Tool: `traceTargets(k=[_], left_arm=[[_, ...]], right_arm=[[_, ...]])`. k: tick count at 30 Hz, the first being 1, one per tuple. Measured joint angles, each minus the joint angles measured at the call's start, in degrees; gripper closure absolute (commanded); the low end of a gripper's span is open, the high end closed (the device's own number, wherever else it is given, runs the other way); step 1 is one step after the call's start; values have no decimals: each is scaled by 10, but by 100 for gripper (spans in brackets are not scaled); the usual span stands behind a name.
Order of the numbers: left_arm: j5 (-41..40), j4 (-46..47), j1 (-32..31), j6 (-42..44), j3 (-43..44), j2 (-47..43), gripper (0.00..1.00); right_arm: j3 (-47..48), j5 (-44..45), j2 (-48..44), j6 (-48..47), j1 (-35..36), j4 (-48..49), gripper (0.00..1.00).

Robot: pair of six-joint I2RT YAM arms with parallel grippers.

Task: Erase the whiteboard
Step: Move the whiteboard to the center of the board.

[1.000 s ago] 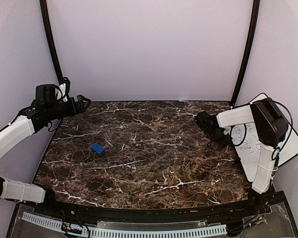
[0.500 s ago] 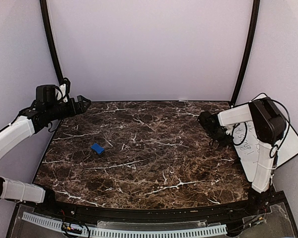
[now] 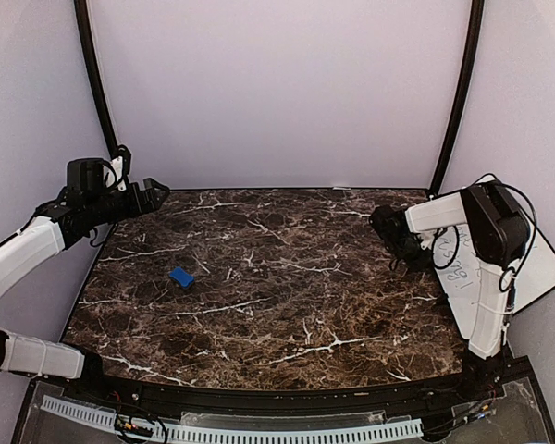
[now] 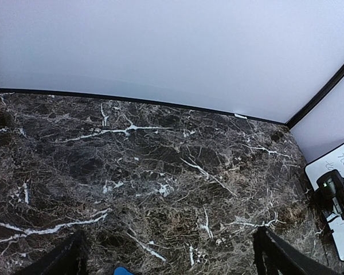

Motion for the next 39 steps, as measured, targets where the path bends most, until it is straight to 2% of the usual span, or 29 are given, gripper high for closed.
traceTargets(k=[21, 39], left_arm=[[0, 0, 0, 0, 0, 0, 1], [0, 1, 0, 0, 0, 0, 1]], right_arm=[[5, -11, 5, 6, -7, -3, 95], [0, -7, 5, 11, 59, -17, 100]])
